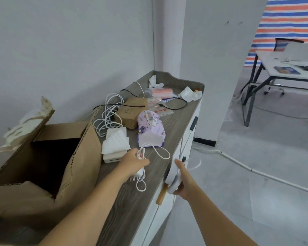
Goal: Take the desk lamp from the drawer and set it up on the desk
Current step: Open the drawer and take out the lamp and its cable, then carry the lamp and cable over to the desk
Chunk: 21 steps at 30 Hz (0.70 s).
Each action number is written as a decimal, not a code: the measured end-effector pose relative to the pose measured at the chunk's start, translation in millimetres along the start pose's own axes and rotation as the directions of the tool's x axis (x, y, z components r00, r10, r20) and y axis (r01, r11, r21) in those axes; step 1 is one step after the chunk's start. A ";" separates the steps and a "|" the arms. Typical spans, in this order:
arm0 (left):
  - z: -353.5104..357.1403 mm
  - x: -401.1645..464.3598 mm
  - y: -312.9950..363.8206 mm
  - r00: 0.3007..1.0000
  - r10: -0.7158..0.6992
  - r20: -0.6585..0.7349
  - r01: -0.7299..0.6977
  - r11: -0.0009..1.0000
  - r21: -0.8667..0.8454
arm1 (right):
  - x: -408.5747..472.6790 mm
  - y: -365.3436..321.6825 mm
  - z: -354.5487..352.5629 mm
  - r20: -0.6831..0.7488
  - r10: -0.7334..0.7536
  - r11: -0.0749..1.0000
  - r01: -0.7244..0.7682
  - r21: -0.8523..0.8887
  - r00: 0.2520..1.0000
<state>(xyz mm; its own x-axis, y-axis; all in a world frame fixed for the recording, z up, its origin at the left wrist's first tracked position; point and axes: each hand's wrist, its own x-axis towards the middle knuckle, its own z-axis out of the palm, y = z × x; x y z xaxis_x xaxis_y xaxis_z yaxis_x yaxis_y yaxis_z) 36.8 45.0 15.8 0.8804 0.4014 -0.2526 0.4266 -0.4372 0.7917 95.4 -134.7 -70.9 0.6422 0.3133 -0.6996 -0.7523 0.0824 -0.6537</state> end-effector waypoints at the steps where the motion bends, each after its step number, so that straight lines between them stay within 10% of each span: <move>1: 1.5 -0.1 4.1 1.000 0.014 0.002 -0.014 1.000 0.017 | -2.0 -2.2 0.3 -0.002 -0.008 0.999 0.008 -0.037 1.000; 11: 107.3 11.6 125.3 0.941 0.242 0.238 -0.293 0.933 0.210 | -73.1 -94.2 -129.9 -0.212 -0.451 0.792 0.279 -0.543 0.867; 21: 308.0 -20.8 266.2 0.766 0.417 0.490 -0.600 0.738 0.309 | -190.5 -122.3 -340.9 -0.621 -0.549 0.639 -0.198 -0.743 0.559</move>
<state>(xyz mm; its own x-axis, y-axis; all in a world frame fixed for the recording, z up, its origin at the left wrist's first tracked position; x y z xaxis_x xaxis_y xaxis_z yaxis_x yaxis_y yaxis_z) 195.9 -327.6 60.5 0.9534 -0.2694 -0.1360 -0.1490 -0.8121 0.5642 115.2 -527.0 43.8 0.8634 -0.4580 -0.2115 -0.4988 -0.7122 -0.4939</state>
